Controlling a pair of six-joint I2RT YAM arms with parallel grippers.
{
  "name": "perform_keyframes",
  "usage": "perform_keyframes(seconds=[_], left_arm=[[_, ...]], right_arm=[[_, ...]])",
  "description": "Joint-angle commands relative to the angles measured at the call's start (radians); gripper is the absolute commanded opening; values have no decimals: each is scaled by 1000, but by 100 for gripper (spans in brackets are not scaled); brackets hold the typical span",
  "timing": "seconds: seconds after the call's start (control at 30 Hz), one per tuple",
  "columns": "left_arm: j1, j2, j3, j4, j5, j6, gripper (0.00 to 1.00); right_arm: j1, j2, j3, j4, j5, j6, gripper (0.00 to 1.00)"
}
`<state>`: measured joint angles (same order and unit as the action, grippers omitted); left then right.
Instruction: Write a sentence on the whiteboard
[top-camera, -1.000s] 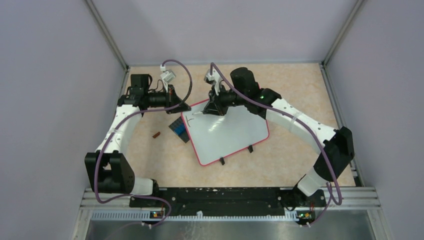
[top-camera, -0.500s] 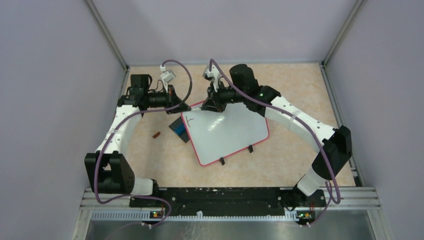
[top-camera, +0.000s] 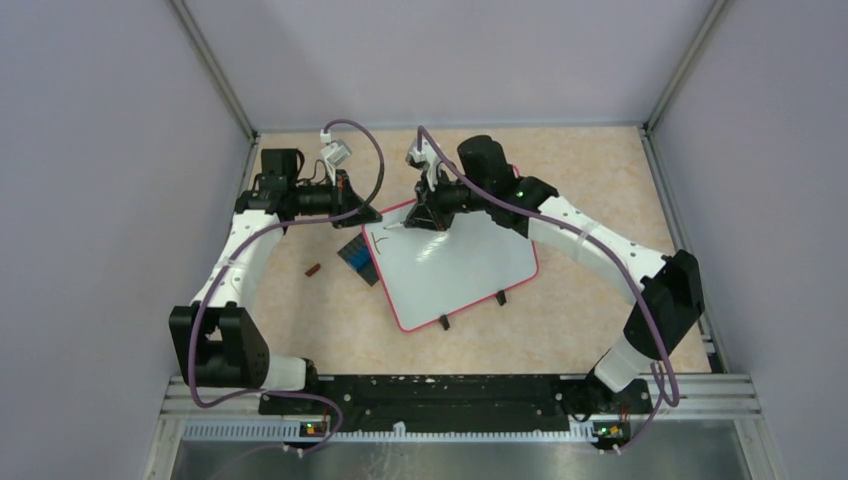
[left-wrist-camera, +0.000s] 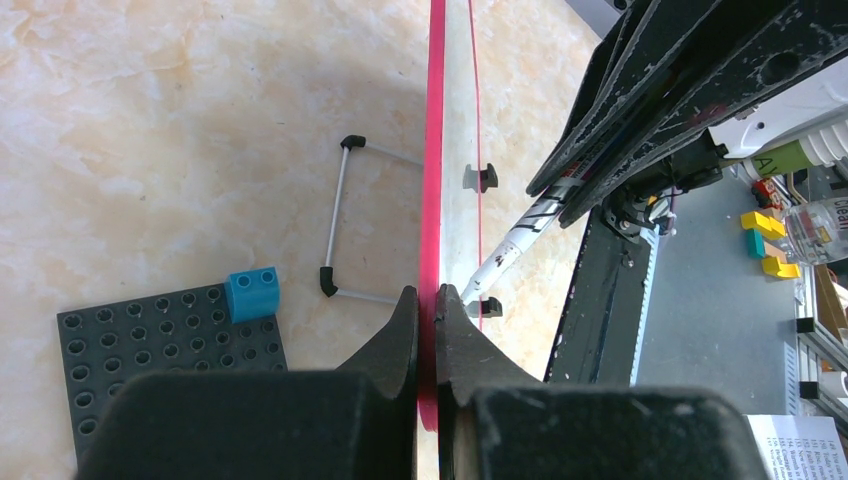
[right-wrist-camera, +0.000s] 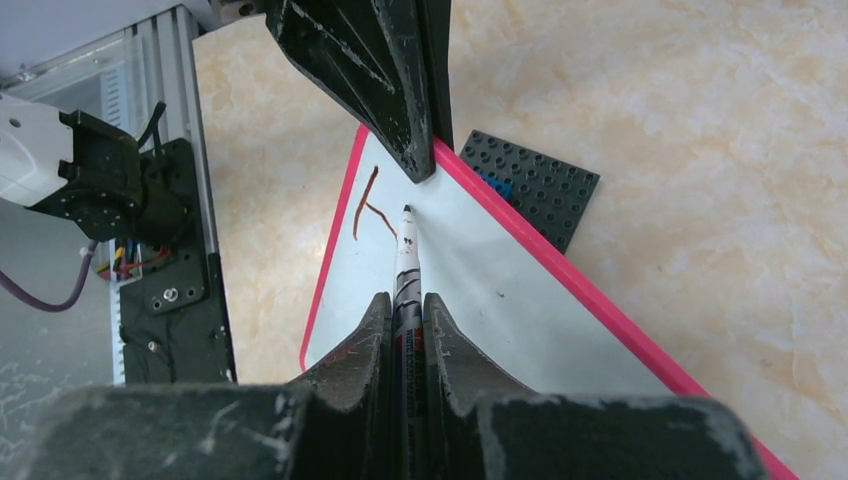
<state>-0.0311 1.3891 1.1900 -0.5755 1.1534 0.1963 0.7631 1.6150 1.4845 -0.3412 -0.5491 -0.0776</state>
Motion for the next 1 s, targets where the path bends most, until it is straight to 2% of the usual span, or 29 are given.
perform_keyframes(seconds=[0.0, 0.6, 0.97], left_arm=[[-13, -17, -13, 2, -20, 8, 0], [-13, -17, -17, 2, -21, 9, 0], [-13, -24, -18, 1, -16, 9, 0]], right_arm=[[-1, 3, -17, 37, -2, -14, 0], [19, -55, -151, 42, -11, -19, 0], [-25, -90, -40, 24, -31, 9, 0]])
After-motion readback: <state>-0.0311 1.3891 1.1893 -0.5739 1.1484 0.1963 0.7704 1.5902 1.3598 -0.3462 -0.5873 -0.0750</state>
